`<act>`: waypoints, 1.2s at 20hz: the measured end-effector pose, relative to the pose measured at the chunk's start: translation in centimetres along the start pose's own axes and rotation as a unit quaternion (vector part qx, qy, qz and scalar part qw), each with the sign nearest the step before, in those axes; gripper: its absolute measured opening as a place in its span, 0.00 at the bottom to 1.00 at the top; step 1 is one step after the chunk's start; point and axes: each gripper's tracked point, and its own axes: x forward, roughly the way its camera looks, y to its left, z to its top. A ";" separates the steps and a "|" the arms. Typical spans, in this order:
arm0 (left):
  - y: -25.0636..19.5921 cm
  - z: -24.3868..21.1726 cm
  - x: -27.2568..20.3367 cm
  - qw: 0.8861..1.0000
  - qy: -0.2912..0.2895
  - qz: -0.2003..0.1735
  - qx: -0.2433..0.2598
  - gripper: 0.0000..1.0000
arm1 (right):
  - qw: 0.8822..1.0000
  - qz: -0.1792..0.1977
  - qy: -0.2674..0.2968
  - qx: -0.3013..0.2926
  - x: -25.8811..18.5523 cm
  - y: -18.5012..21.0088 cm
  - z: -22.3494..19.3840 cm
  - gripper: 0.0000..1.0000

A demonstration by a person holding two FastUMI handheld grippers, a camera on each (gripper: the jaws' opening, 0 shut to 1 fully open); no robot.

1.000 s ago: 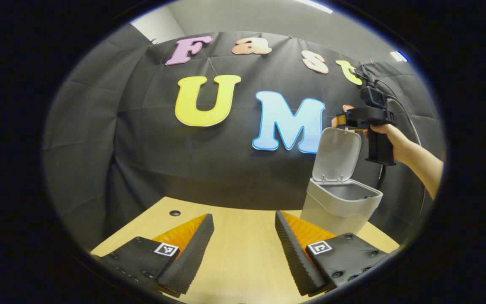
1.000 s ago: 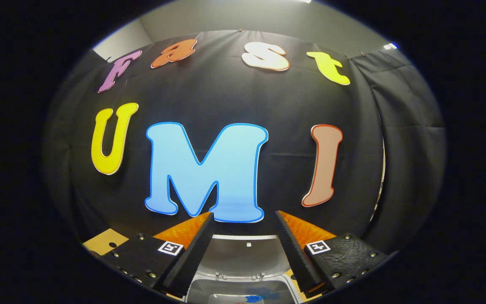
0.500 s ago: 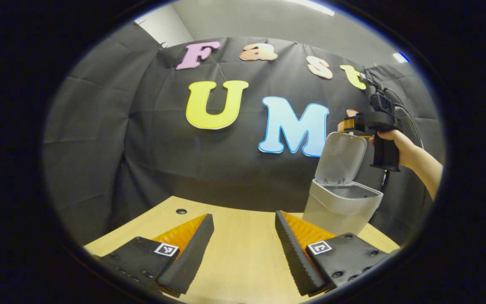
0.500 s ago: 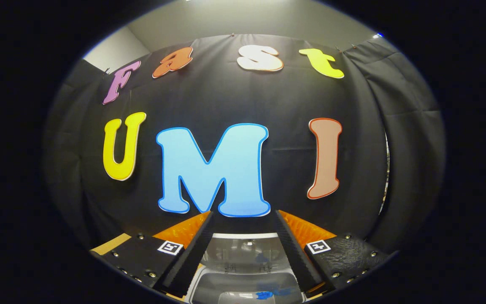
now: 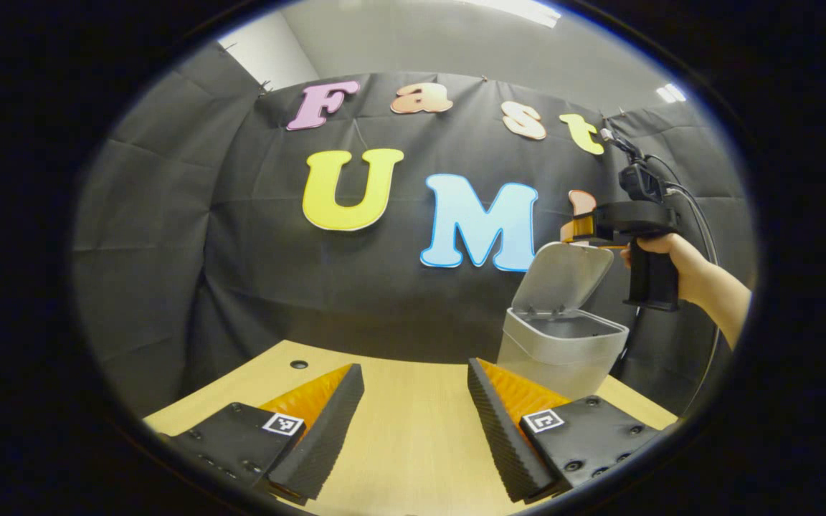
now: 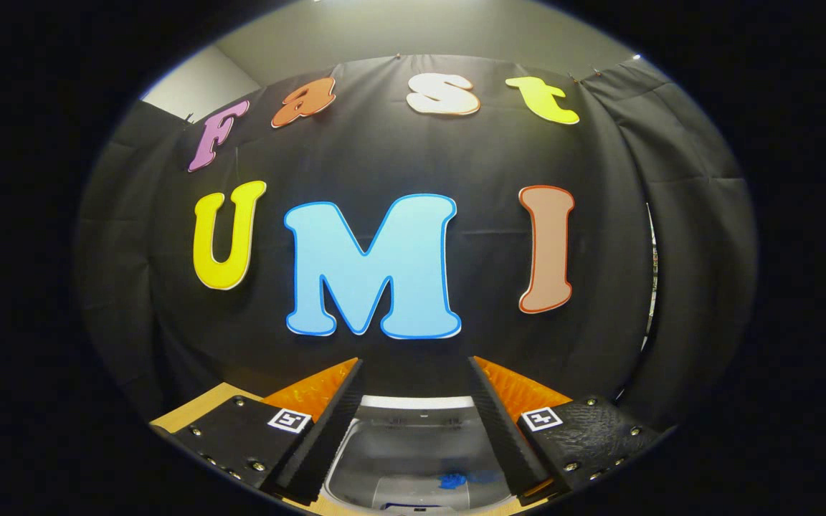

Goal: Press the lid of the desktop garbage bin to open it, pick up the crumpled paper on the desktop and throw it into the bin, then pick up the pop can on the desktop and drop it into the bin, and finally close the garbage bin lid.

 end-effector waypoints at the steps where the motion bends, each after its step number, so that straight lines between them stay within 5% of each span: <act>1: -0.3 0.0 -0.1 1.000 0.000 -0.003 0.001 0.96 | 1.000 -0.001 0.005 0.002 -0.5 0.1 -0.6 0.91; 9: -0.4 -0.5 -0.9 1.000 0.006 -0.014 0.018 0.95 | 0.997 -0.007 0.071 0.006 -1.7 0.4 -8.6 0.91; 24: 0.0 -1.2 -0.5 0.999 0.018 -0.023 0.026 0.96 | 0.999 -0.007 0.041 -0.012 -1.8 0.4 -13.4 0.95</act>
